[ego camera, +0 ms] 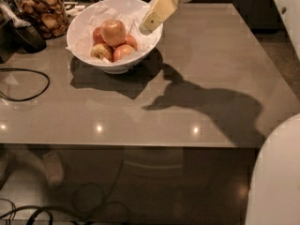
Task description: Pick apple from white bowl
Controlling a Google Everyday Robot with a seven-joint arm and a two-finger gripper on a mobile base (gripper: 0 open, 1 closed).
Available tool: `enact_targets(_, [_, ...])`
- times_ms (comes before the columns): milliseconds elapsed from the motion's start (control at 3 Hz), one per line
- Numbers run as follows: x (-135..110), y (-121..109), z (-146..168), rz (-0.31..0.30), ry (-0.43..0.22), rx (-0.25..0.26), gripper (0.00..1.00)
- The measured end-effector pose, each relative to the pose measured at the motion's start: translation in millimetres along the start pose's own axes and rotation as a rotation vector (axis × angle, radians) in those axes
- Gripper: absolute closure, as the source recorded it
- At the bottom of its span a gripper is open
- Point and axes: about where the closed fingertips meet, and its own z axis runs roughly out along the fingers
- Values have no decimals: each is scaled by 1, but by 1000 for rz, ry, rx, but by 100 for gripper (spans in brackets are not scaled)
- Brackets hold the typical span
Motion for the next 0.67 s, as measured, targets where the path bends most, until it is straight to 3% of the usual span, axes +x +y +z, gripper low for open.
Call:
enact_targets(333, [-10,-3,29,-2,18,-49,0])
enact_targets(667, [-13,-3,33,-7,17,-56,0])
